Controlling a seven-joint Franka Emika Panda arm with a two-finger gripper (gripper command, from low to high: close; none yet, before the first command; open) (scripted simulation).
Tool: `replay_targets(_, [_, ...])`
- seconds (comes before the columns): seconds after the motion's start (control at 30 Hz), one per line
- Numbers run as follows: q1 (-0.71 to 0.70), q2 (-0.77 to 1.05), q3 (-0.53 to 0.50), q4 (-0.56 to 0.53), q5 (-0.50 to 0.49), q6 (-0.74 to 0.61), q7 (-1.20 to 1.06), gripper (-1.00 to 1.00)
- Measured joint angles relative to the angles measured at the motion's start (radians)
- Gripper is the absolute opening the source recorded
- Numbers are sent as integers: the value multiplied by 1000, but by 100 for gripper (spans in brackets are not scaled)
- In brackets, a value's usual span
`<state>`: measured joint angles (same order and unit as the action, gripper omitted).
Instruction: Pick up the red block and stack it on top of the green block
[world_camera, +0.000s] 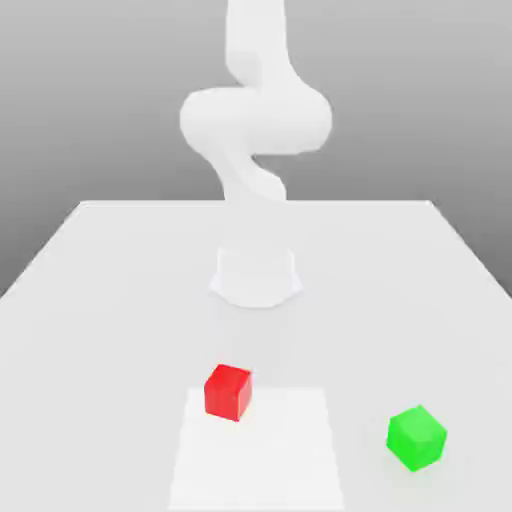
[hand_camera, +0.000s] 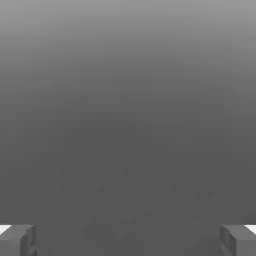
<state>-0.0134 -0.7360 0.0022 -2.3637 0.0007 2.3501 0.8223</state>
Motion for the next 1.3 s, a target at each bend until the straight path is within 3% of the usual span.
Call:
replay_targets(0.57, [-100, 598, 7, -518, 0, 449, 198, 0])
replay_targets(0.8, [-104, 904, 1, -518, -5, 700, 217, 0])
replay_targets(0.83, [-104, 923, 0, -515, -5, 716, 218, -100])
replay_targets(1.07, [-106, 919, 1, -516, -10, 713, 222, -100])
replay_targets(1.3, [-105, 688, 3, -549, 0, 515, 215, -100])
